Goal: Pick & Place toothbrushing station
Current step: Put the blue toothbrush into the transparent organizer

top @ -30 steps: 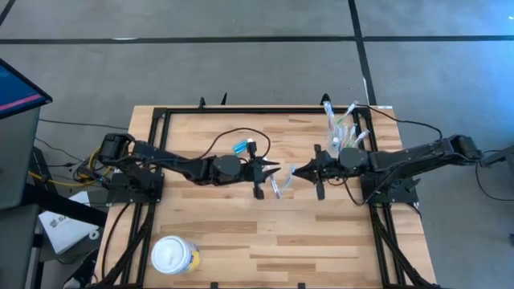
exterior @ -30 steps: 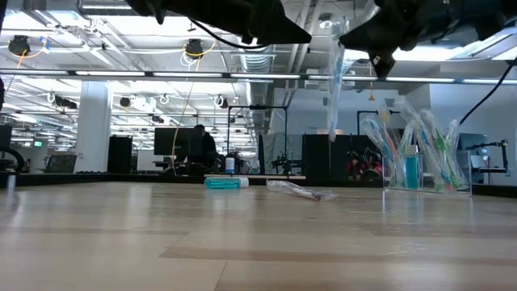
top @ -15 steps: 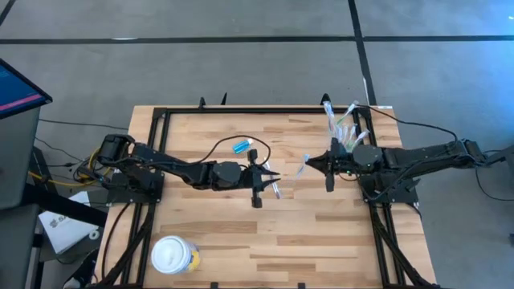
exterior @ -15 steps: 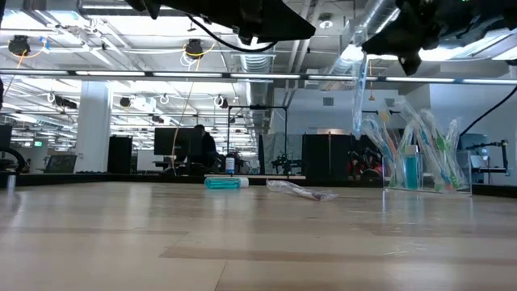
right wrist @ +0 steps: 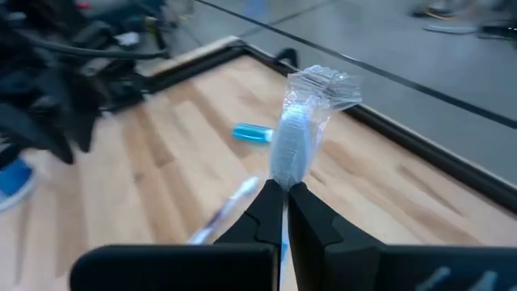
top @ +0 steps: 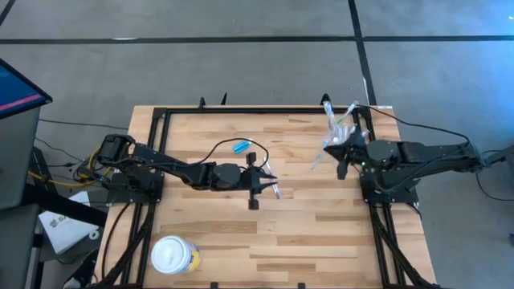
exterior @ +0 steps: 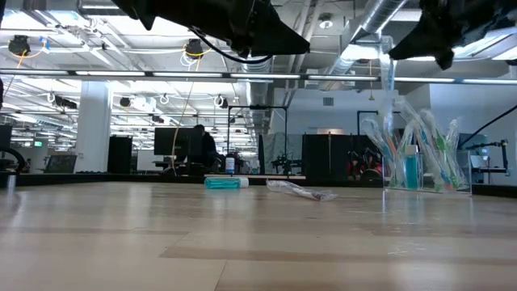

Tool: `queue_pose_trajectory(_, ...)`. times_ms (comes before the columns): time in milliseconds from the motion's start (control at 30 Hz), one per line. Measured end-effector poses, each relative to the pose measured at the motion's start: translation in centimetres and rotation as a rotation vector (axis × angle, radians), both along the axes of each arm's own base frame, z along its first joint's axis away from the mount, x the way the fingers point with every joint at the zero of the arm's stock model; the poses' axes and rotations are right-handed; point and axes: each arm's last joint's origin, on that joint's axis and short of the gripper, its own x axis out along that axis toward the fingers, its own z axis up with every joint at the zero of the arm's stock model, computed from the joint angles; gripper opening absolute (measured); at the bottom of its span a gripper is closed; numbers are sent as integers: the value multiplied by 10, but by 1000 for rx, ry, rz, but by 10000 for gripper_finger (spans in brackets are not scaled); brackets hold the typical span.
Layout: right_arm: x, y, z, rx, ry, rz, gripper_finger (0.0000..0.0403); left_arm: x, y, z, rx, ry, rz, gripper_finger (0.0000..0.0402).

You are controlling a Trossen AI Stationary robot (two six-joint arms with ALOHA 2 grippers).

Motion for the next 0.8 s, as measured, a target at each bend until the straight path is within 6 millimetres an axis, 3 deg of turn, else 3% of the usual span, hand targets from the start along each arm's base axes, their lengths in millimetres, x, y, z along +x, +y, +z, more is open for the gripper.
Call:
queue_pose_trajectory(400,-30,-7,35,-11,112,-167,0,0,0,1,-6,-12,2,61)
queue_pose_trajectory(800,-44,-10,32,7,205,-276,0,0,0,1,-9,-14,2,61)
